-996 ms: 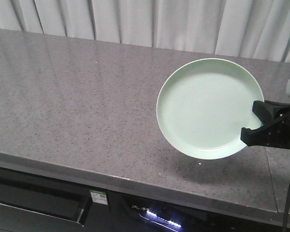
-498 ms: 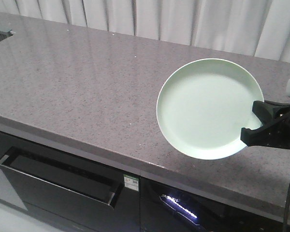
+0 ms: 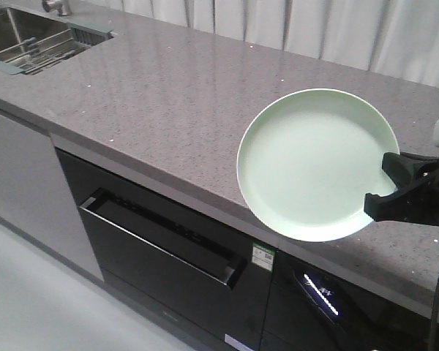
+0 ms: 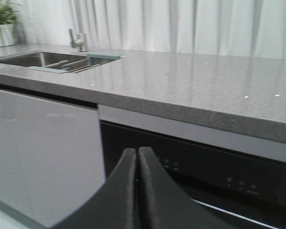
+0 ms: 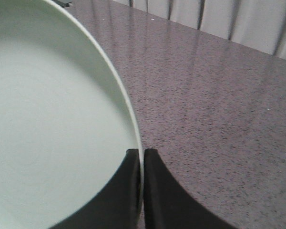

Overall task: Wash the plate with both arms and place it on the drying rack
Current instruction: 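Hold the plate in the right gripper while the base turns away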

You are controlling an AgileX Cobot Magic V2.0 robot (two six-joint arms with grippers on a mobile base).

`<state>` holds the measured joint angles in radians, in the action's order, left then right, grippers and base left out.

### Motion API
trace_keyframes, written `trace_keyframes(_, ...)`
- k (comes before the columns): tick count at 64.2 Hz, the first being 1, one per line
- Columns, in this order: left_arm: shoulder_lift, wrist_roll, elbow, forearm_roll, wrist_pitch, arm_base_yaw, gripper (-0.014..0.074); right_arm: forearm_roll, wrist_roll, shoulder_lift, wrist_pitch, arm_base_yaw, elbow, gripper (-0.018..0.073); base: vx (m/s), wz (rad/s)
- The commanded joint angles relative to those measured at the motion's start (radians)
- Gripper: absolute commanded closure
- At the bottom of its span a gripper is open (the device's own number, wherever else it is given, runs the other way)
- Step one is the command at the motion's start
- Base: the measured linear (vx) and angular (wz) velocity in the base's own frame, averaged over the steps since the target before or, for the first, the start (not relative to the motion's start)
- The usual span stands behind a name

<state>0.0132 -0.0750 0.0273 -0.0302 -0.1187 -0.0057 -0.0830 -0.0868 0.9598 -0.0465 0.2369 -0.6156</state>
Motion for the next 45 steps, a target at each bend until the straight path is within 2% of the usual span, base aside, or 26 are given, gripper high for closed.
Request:
trace_keyframes(1, 0.013, -0.011, 0.015, 0.008, 0.069, -0.006, 0.0602, -0.008, 0.007, -0.014, 0.077, -0.005, -0.030, 0.0569, -0.10, 0.40)
trace_keyframes(45, 0.013, -0.011, 0.015, 0.008, 0.069, -0.006, 0.0602, -0.008, 0.007, -0.014, 0.077, -0.005, -0.030, 0.0569, -0.11, 0.41)
